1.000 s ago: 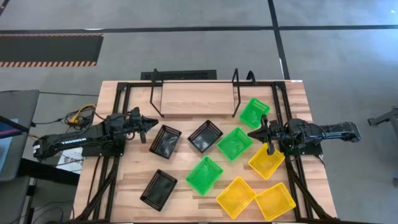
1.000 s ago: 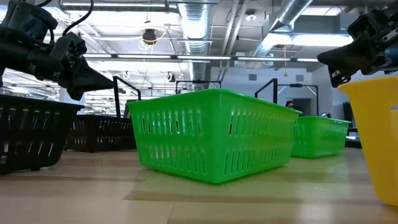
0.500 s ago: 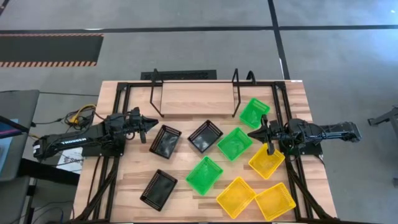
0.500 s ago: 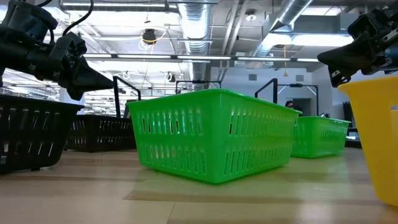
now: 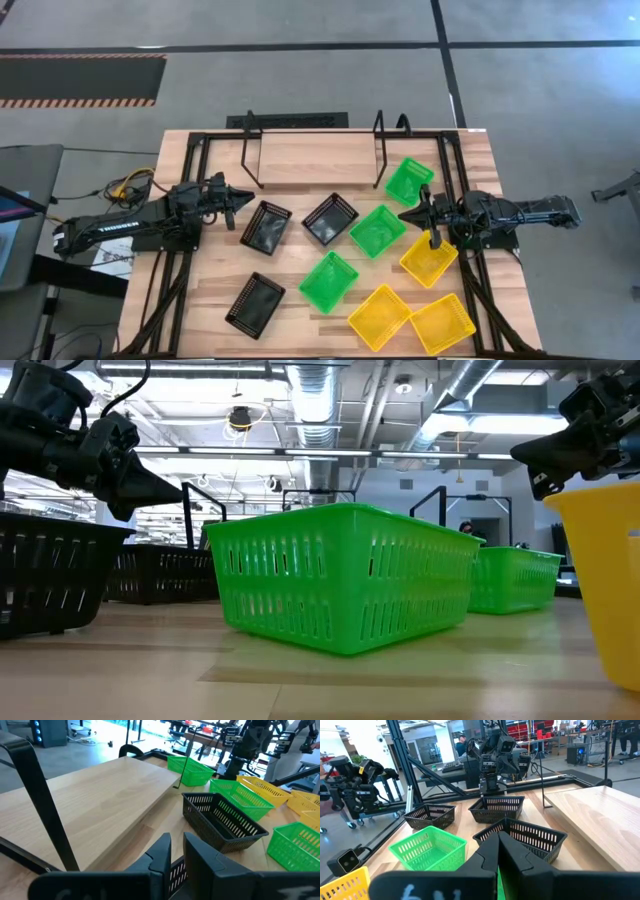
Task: Stack baskets on shelf by color
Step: Put the top left black bin on the shelf
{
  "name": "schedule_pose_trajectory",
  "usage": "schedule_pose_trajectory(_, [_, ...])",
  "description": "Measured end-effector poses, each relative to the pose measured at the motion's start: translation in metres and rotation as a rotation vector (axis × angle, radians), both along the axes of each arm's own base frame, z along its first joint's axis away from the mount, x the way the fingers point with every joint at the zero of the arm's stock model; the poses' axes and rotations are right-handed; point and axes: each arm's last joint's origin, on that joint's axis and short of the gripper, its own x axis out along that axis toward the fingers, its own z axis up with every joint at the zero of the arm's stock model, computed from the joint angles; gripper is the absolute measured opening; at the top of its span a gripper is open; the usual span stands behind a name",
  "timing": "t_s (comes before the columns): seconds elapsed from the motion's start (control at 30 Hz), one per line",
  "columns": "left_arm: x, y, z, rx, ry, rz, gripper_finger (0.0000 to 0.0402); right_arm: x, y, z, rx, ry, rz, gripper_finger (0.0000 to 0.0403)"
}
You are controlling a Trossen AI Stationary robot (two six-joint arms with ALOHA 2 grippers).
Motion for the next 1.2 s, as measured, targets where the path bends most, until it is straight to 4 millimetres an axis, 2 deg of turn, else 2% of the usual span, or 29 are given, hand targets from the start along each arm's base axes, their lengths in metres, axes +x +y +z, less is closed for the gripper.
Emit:
schedule_pose_trajectory(0.47, [0.0,0.0,0.0,-0.001,-0.001,0.0,0.0038,0.0,0.0,0.003,0.001,-0.034,-0.006,0.0027])
schedule_pose_trajectory(0.57, [0.0,0.0,0.002,-0.054,-0.043,0.015,0.0038,0.0,0.0,0.006,0.003,-0.063,-0.008,0.0027])
schedule_pose_trajectory(0.8, [0.0,0.002,0.005,-0.287,-0.167,0.133,0.0038,-0.005,0.0,0.032,0.016,-0.341,-0.008,0.0027])
schedule_pose_trajectory(0.97, [0.0,0.003,0.005,-0.371,-0.2,0.168,0.0038,-0.01,-0.002,0.046,0.031,-0.492,-0.051,0.0027])
schedule_pose_trajectory(1.07, [-0.001,0.004,0.004,-0.412,-0.213,0.211,0.0038,-0.009,-0.004,0.044,0.052,-0.468,-0.121,0.0025])
schedule_pose_trajectory(1.2, [-0.001,0.004,0.004,-0.435,-0.225,0.224,0.0038,-0.007,-0.004,0.038,0.046,-0.4,-0.129,0.0021])
